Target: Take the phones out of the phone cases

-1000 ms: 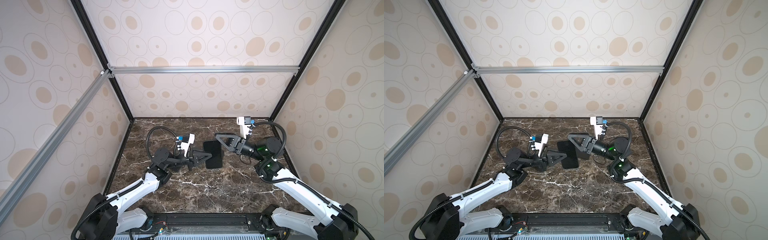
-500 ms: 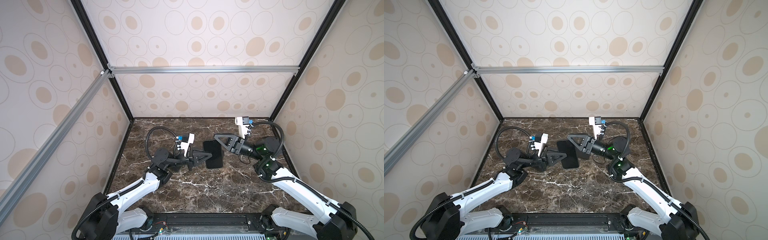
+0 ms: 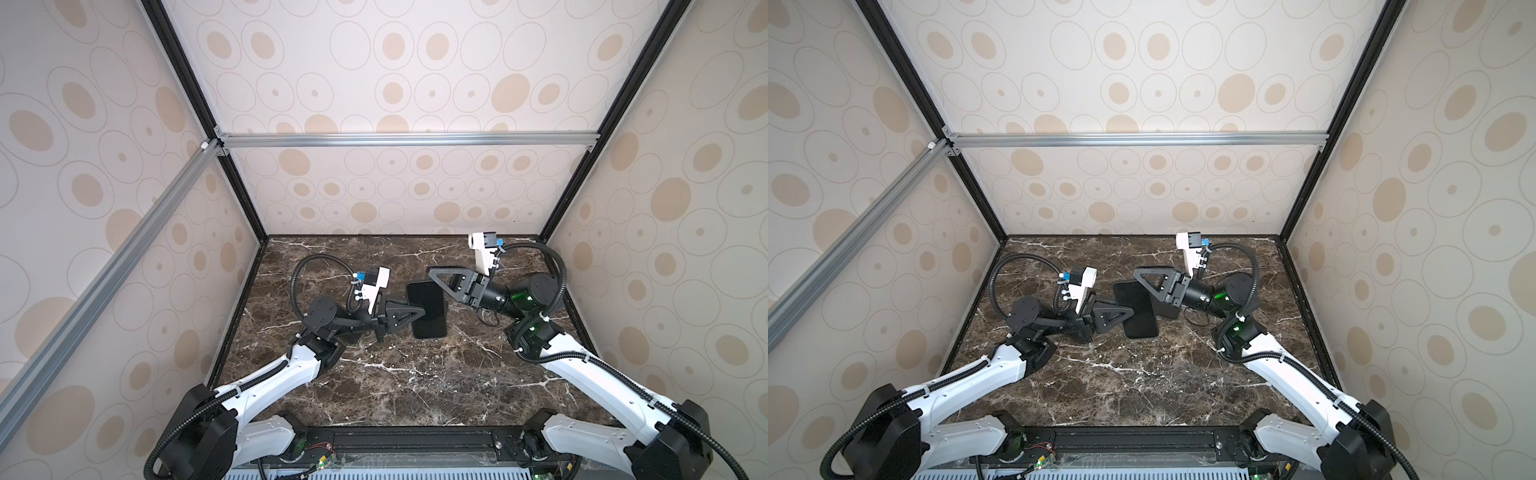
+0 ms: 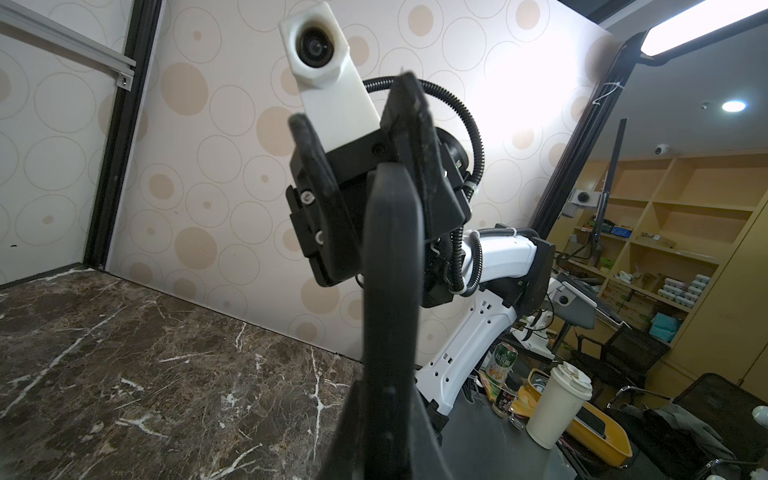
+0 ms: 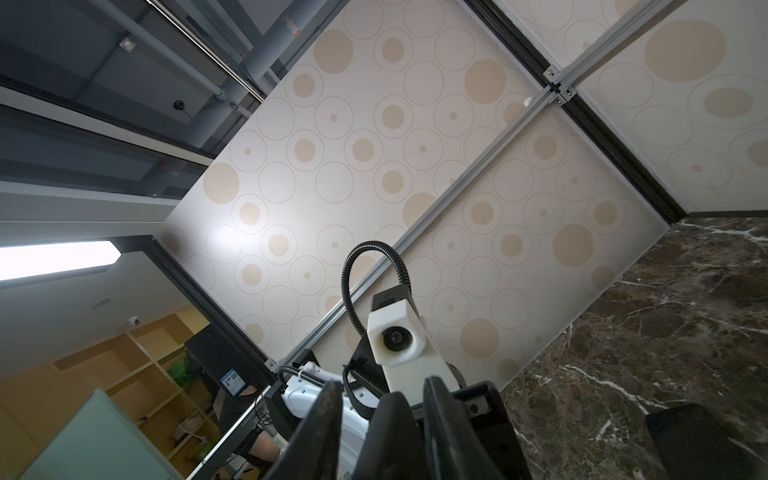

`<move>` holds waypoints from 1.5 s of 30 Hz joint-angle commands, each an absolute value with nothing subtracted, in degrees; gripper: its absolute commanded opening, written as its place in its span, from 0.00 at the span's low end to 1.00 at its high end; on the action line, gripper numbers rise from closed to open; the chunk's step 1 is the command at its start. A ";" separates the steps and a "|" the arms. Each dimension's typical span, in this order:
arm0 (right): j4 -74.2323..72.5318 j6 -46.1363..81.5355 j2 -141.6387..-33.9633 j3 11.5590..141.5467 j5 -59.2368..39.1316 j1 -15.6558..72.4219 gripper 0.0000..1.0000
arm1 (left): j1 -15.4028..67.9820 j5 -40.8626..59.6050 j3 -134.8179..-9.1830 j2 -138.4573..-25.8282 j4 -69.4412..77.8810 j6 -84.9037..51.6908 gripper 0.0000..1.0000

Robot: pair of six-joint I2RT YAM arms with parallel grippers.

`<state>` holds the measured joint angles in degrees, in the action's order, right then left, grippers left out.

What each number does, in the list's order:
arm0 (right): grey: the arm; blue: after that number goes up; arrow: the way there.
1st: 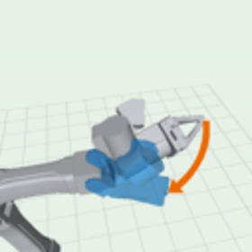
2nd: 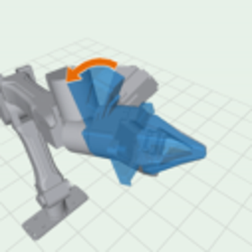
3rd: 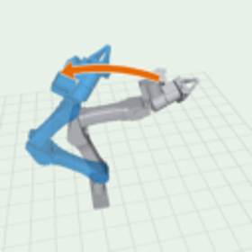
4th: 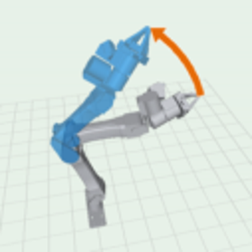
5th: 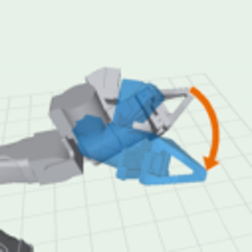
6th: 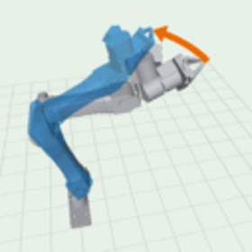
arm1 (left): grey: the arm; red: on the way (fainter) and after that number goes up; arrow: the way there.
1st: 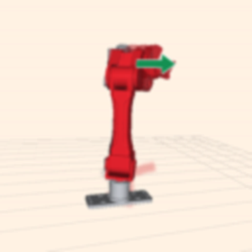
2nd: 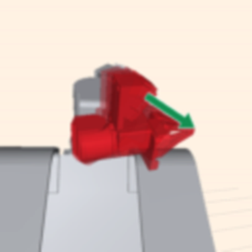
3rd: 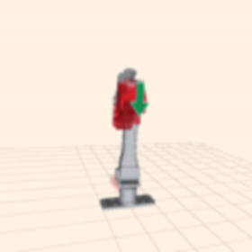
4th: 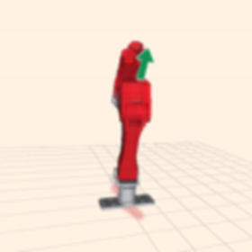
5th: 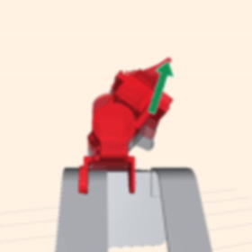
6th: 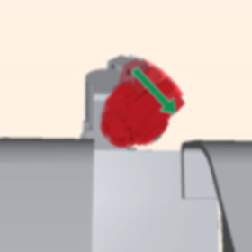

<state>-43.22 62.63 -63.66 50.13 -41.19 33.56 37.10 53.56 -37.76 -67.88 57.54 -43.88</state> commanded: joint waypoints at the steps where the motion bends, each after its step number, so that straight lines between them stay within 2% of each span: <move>1: -44.57 64.21 -62.85 51.69 -40.38 33.98 0.39 | 37.44 53.78 -40.24 -67.41 62.31 -42.71 0.00; 8: -46.12 63.54 -62.28 52.02 -39.63 33.96 0.38 | 37.40 53.66 -40.16 -67.50 62.22 -42.71 0.00; 17: -45.83 62.78 -62.46 52.46 -40.78 33.99 0.24 | 37.42 53.77 -40.45 -68.29 62.61 -42.94 0.00; 29: -44.24 61.98 -62.57 52.06 -41.57 34.06 0.21 | 37.41 53.61 -40.27 -68.20 62.67 -43.29 0.00; 45: -40.09 61.53 -62.09 52.14 -42.36 34.44 0.08 | 37.42 53.28 -40.78 -67.72 63.11 -43.35 0.00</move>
